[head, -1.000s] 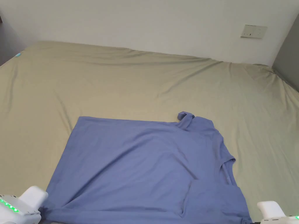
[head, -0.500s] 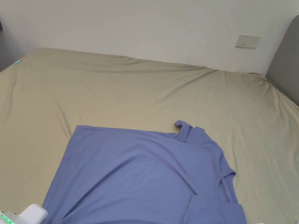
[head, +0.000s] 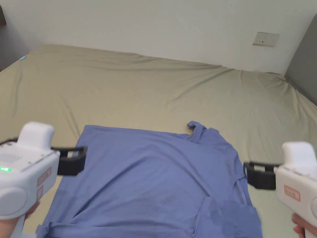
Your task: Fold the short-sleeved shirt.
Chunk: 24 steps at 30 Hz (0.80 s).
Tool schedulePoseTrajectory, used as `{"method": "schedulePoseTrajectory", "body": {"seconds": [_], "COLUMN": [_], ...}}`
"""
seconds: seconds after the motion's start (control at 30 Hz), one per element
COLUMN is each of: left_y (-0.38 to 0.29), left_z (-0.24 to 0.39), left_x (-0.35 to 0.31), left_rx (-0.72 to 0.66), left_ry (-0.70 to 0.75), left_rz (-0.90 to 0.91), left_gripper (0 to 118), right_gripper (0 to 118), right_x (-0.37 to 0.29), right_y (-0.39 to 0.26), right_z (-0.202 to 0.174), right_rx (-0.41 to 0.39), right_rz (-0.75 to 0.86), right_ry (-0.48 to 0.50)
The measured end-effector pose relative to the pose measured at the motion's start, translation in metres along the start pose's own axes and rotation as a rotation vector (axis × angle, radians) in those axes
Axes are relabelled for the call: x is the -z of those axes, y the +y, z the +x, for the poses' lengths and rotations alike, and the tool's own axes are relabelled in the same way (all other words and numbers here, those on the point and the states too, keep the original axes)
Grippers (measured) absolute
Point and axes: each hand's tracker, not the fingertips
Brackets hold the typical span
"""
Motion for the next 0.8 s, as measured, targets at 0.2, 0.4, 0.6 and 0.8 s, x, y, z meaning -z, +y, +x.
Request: {"method": "schedulePoseTrajectory", "body": {"seconds": [0.2, 0.4, 0.6, 0.8], "left_y": [0.061, 0.062, 0.060, 0.061], "left_z": [0.056, 0.091, 0.096, 0.093], "left_x": [-0.054, -0.069, -0.062, -0.058], "left_rx": [-0.016, 0.057, 0.112, 0.113], "left_ry": [0.143, 0.174, 0.128, 0.108], "left_rz": [0.351, 0.397, 0.353, 0.329], "left_gripper": [105, 13, 0, 0], "right_gripper": [95, 2, 2, 2], "right_x": [-0.060, -0.073, -0.071, -0.069], "right_y": [0.048, 0.045, 0.040, 0.041], "right_z": [-0.065, -0.089, -0.092, -0.088], "right_rx": [-0.034, -0.063, -0.116, -0.120], "right_rz": [0.319, 0.407, 0.383, 0.390], "right_ry": [-0.106, -0.121, -0.125, -0.141]}}
